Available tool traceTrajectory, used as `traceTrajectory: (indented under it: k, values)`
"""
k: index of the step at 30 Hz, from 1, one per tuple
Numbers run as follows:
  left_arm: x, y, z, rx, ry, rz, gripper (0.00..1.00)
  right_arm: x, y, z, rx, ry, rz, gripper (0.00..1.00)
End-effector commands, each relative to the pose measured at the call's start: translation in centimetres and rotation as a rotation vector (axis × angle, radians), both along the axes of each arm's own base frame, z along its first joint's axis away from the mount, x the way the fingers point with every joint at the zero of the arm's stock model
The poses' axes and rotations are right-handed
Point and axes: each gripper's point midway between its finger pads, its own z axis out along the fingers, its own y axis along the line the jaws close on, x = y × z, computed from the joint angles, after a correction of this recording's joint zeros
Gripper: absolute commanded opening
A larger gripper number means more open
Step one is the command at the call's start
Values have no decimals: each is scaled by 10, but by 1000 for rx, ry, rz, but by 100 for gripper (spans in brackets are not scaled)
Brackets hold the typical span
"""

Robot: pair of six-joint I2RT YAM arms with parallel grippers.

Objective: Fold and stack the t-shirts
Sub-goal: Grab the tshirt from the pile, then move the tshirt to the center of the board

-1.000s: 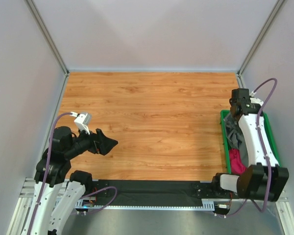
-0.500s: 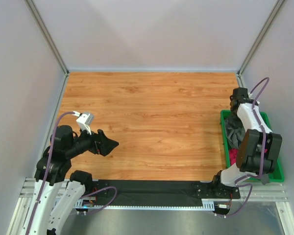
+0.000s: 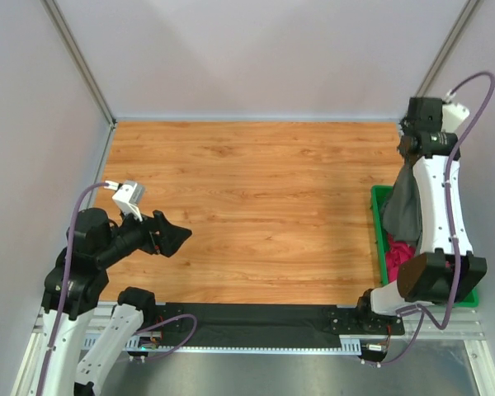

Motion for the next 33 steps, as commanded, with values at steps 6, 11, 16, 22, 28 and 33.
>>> traceTrajectory:
  k: [6,11,16,22,28,33]
  values:
    - [0,2,23,-92,75,91,96,-5,182,214,-74,-539,514,0]
    - [4,10,35,-124,64,176,96,-52,266,189,128,-520,757,0]
    - [8,15,33,-142,81,228,97,-141,381,106,480,-311,1289,0]
    - [21,-6,-3,-170,238,165,97,-164,378,25,501,-86,1368,66]
    - [38,-77,-48,-150,290,-21,100,-124,241,-75,338,162,854,85]
    - [67,-132,-116,87,387,-76,100,-109,202,-131,342,275,666,84]
